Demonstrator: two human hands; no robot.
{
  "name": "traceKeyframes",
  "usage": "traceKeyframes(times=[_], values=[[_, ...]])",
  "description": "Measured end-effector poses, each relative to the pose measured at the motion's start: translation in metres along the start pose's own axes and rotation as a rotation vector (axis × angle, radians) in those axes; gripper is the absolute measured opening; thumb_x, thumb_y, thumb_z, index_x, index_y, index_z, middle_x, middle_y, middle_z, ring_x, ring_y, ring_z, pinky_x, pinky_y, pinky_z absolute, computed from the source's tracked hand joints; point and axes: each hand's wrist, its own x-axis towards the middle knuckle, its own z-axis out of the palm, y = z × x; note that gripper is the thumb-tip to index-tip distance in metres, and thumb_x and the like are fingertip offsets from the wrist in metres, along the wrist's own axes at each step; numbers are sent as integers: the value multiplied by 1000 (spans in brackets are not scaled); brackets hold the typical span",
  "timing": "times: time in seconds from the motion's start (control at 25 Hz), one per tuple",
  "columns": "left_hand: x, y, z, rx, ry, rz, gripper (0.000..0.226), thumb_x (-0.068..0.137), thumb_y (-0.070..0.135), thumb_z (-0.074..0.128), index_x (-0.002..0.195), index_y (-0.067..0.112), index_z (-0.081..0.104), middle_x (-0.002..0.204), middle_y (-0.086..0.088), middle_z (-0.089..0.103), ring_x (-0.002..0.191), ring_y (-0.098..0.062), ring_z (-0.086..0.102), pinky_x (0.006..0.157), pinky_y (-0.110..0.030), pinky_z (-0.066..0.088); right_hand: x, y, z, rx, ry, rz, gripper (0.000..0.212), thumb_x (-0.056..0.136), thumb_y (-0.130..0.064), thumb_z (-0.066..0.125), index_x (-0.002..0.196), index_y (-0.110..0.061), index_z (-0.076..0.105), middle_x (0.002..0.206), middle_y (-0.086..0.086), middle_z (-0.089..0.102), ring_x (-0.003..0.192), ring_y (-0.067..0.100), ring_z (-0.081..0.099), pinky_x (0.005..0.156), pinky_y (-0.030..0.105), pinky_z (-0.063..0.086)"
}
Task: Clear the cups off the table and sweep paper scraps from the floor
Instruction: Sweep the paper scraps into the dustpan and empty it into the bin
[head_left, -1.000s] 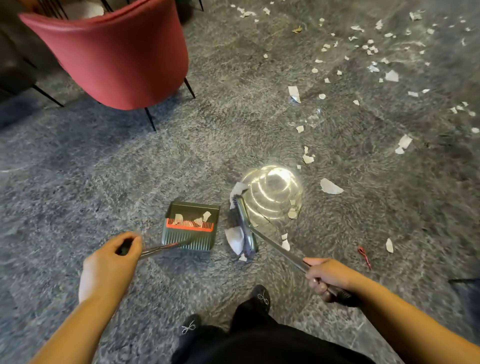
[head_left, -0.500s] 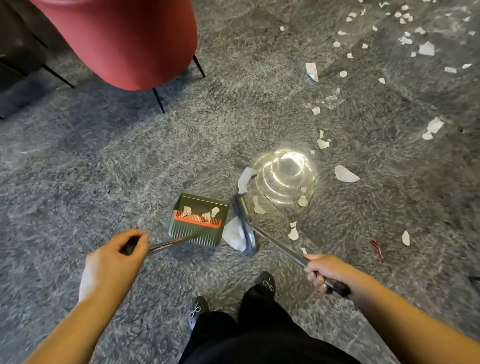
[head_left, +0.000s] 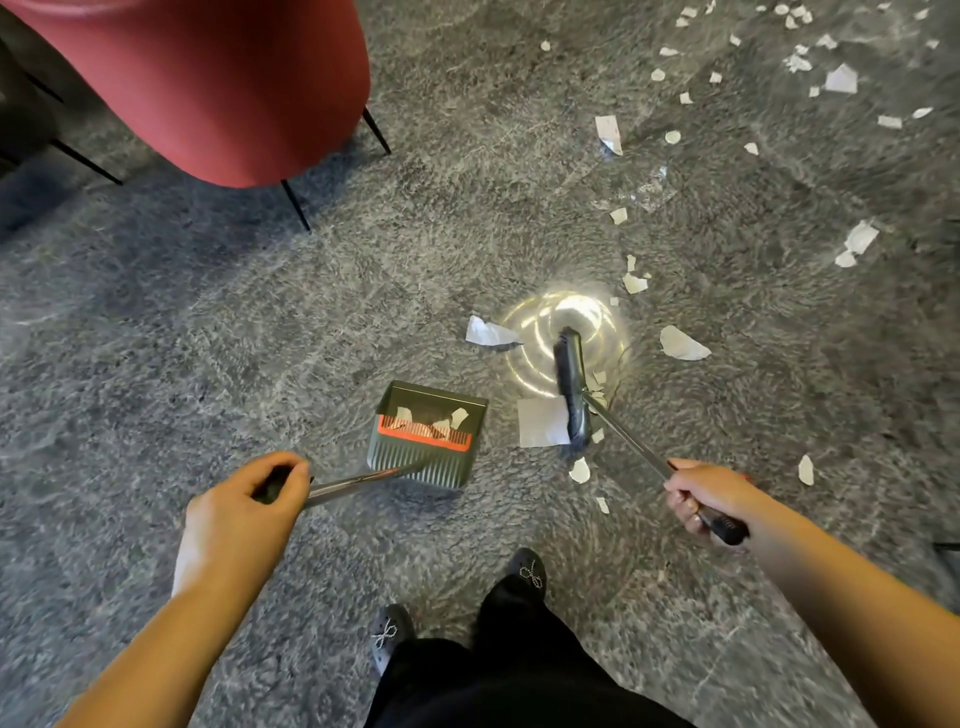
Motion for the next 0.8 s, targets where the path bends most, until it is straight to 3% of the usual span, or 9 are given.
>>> traceKeyframes(times=[0.2,0.4,0.56,0.8], values=[[19,15,-3,163,-165,95,15,82,49,64,85,63,59,71,30,63,57,1,60,42,-24,45,-18,5,-5,33,-39,-85,67,96,-1,40,152,-29,15,52,3,44,37,12,35,36,21,30],[41,32,-2,223,-177,133,17,84,51,62,84,67,54,67,19,65,50,-7,59,43,-28,50,-34,-13,1,139,-121,-114,60,98,-2,39,151,-25,20,55,2,40,35,9,32,35,19,27],[58,31,-18,161,-155,111,17,84,48,63,83,64,58,64,18,65,45,-9,57,35,-26,42,-27,-47,48,35,-170,-175,62,95,0,40,149,-27,25,53,-1,40,37,8,33,35,18,27],[113,29,-42,139,-158,104,17,83,46,65,86,61,60,70,24,64,51,-5,59,41,-28,48,15,-118,131,33,-250,-162,60,96,-3,40,149,-24,22,52,-3,42,38,7,36,35,19,30]])
